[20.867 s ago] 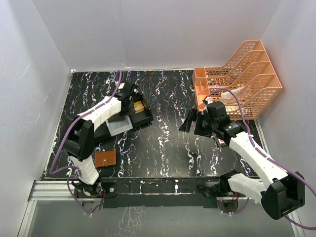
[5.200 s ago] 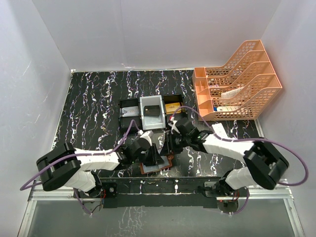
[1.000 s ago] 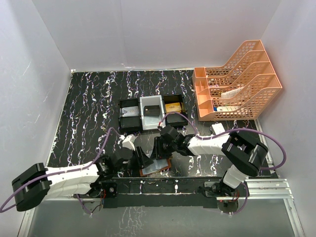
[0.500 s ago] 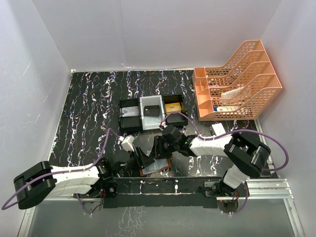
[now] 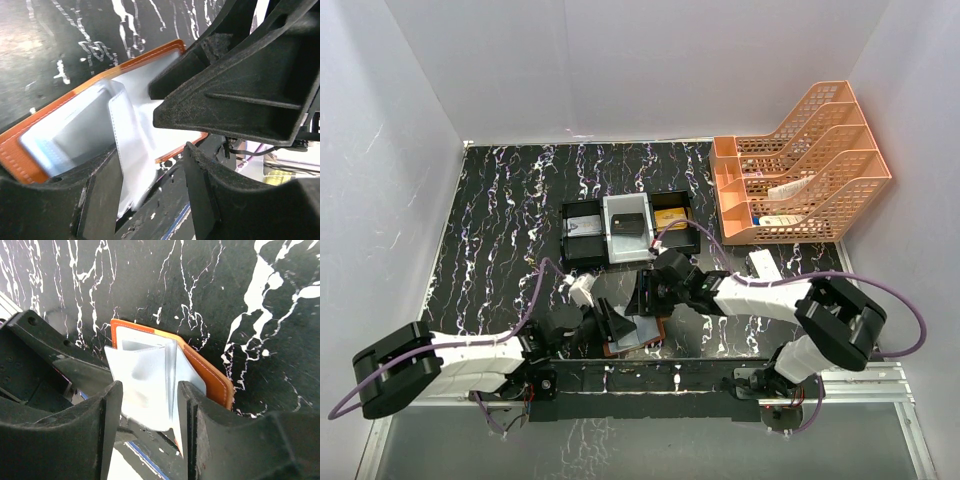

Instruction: Take the credit cards out of the card holder

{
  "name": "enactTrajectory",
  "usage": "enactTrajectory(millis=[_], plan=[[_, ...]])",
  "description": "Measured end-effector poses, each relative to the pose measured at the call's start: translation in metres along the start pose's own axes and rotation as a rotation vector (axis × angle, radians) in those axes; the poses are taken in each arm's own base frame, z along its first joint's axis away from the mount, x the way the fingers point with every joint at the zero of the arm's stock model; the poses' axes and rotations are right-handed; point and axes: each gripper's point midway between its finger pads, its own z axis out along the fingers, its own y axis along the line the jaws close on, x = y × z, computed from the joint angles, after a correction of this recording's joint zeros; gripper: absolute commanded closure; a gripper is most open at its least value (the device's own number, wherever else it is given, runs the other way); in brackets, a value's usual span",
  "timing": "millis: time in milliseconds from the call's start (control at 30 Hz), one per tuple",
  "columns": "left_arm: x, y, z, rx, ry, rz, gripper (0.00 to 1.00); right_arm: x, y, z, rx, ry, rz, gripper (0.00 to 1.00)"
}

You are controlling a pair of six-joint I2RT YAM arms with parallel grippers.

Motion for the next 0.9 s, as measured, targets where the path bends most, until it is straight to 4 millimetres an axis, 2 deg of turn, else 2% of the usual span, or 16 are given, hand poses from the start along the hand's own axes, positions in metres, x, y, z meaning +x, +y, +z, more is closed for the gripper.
enactTrajectory(millis=[167, 300, 367, 467, 567, 733, 767, 867, 900], plan=[[-0.001, -0.023, 0.012, 0.050, 0.031, 0.030, 0.57, -0.019, 0.002, -0.022, 0.050, -0.098, -0.010, 0.47], [-0.006, -0.047, 0.030, 0.087, 0.048, 0.052, 0.61, -0.040, 0.007, -0.057, 0.071, -0.234, -0.014, 0.48], [-0.005, -0.053, 0.039, 0.091, 0.058, 0.056, 0.63, -0.049, 0.009, -0.073, 0.075, -0.297, -0.010, 0.48], [0.001, -0.045, 0.053, 0.051, 0.079, 0.038, 0.63, -0.057, 0.007, -0.092, 0.087, -0.368, 0.006, 0.48], [0.012, -0.021, 0.061, -0.032, 0.103, 0.003, 0.63, -0.054, -0.003, -0.101, 0.098, -0.401, 0.035, 0.48], [0.013, -0.032, 0.078, -0.002, 0.110, -0.032, 0.64, -0.034, -0.028, -0.097, 0.154, -0.355, 0.060, 0.47], [0.014, -0.034, 0.080, 0.005, 0.116, -0.034, 0.64, -0.033, -0.029, -0.097, 0.156, -0.351, 0.061, 0.44], [0.015, -0.036, 0.079, 0.012, 0.125, -0.034, 0.63, -0.035, -0.026, -0.100, 0.143, -0.362, 0.071, 0.17], [0.015, -0.037, 0.077, 0.009, 0.128, -0.032, 0.62, -0.036, -0.024, -0.102, 0.138, -0.370, 0.086, 0.12]])
